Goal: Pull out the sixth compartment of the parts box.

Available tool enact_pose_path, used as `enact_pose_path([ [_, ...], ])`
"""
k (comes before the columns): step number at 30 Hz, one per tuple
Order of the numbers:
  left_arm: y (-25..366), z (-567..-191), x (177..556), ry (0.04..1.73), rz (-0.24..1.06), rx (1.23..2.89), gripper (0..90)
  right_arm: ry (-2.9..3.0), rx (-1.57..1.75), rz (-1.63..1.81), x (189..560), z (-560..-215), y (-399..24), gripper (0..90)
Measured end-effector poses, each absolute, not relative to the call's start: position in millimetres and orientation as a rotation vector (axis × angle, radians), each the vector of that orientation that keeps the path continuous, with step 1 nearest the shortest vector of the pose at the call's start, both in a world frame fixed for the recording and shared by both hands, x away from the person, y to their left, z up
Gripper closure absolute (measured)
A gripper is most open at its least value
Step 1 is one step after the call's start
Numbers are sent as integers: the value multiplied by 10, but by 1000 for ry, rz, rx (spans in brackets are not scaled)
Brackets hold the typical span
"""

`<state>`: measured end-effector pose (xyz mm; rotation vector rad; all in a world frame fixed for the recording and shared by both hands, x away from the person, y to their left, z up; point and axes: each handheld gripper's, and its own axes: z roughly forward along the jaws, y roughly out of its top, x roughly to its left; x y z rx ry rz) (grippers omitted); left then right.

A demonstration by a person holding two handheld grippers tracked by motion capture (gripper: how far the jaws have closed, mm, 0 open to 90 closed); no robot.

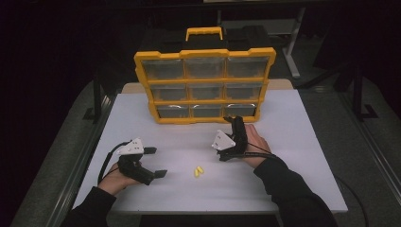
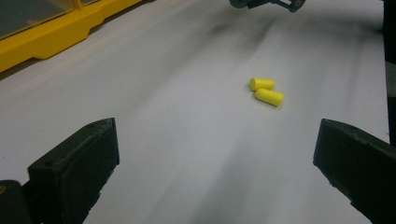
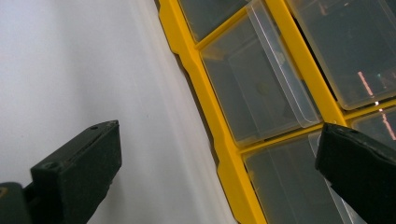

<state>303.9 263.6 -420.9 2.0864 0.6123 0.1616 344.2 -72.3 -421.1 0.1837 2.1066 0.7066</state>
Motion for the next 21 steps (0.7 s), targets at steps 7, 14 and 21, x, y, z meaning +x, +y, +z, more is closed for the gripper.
enact_pose_path([
  [7, 2636, -4210, 3039, 612, 162, 2088, 0, 2095, 141, 664, 3438, -4231, -716, 0],
  [14, 2637, -4210, 3038, 612, 162, 2087, 0, 2072, 106, 624, 3423, -4240, -699, 0],
  [21, 2637, -4209, 3037, 611, 162, 2086, 0, 2046, 62, 586, 3401, -4247, -675, 0],
])
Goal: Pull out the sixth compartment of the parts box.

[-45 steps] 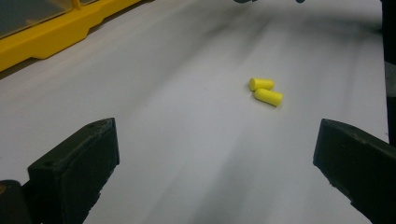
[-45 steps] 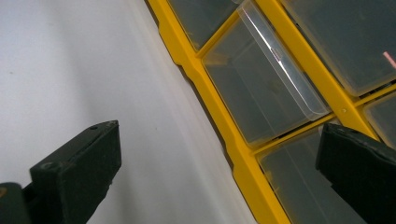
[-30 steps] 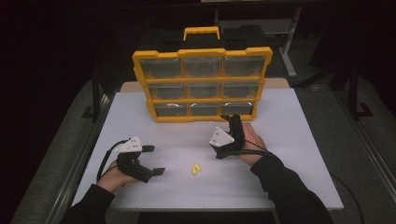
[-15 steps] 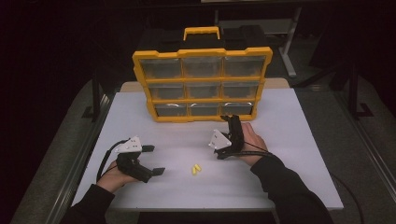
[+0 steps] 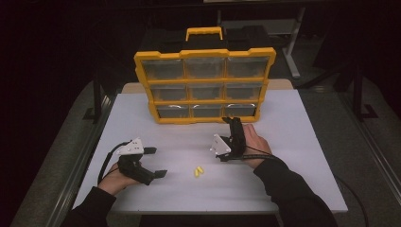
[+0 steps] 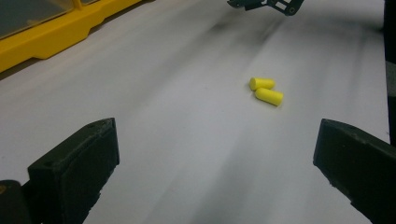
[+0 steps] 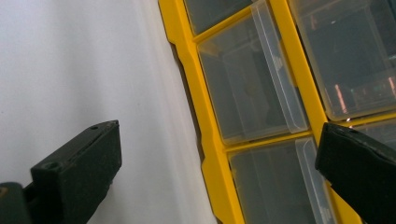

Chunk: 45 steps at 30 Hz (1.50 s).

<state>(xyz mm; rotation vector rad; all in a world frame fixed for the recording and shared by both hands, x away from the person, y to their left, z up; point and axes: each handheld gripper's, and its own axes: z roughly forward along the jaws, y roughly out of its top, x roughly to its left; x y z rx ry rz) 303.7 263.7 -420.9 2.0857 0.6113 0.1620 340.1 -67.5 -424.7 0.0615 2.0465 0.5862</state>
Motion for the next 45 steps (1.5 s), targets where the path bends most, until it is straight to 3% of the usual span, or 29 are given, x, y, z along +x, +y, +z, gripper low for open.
enact_pose_path([
  [45, 2642, -4207, 3034, 611, 165, 2089, 0, 1906, -161, 350, 3304, -4302, -587, 0],
])
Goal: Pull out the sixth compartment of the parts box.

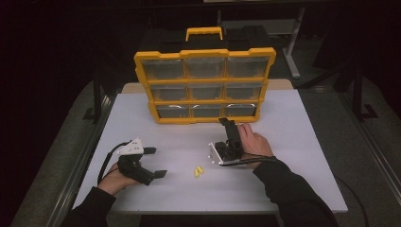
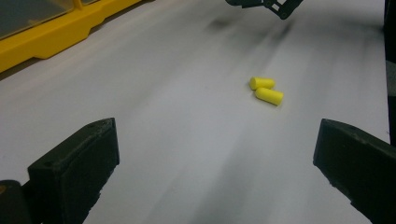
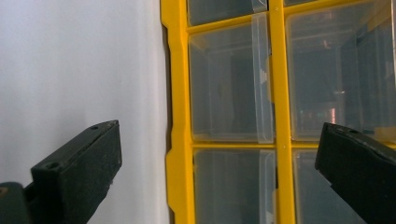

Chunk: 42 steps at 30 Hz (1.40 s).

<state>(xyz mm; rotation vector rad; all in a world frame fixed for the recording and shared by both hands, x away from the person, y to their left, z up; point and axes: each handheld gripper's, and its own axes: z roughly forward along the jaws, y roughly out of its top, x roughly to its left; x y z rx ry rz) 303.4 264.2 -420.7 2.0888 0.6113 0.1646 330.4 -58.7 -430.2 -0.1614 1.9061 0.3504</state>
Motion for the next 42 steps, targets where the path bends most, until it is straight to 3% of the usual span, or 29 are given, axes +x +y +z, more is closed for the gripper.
enact_pose_path([
  [42, 2640, -4213, 3033, 614, 165, 2088, 0, 1798, -183, 216, 3394, -4189, -722, 1],
])
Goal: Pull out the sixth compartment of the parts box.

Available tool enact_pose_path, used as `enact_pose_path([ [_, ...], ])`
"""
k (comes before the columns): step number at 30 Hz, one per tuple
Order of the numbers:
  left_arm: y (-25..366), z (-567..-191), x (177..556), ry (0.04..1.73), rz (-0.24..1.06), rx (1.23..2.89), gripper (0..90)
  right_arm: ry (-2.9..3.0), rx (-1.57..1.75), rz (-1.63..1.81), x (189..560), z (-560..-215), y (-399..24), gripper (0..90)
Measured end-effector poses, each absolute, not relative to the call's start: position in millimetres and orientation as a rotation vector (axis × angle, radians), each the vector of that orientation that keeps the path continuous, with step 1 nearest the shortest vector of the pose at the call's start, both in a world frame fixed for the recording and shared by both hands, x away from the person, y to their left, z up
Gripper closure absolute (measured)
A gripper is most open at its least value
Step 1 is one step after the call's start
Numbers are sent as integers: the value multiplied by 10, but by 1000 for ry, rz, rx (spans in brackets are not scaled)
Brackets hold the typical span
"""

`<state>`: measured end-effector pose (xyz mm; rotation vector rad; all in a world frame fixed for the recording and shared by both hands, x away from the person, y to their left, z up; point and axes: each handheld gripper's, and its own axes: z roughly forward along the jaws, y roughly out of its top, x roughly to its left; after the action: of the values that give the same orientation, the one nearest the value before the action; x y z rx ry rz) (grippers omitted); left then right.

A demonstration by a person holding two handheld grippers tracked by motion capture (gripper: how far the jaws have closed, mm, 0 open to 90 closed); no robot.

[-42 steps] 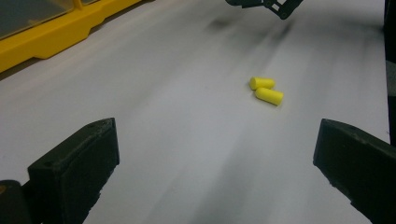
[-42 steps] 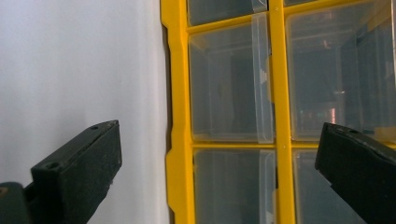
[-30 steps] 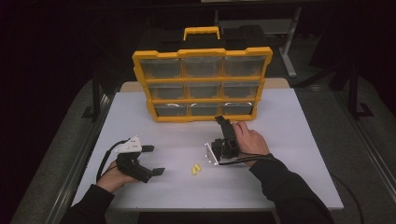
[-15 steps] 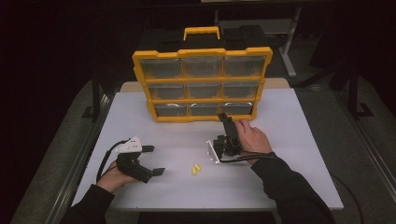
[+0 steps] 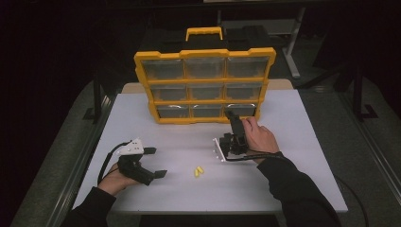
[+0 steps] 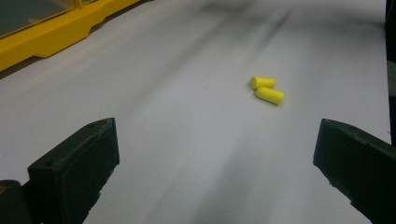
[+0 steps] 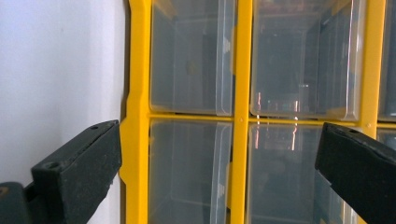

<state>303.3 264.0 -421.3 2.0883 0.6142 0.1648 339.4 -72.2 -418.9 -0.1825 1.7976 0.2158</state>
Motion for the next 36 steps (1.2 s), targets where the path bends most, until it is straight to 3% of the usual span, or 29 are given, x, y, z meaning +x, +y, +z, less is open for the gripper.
enact_pose_path([
  [36, 2636, -4211, 3022, 619, 169, 2085, 0, 1734, -114, 133, 3609, -3914, -970, 1],
])
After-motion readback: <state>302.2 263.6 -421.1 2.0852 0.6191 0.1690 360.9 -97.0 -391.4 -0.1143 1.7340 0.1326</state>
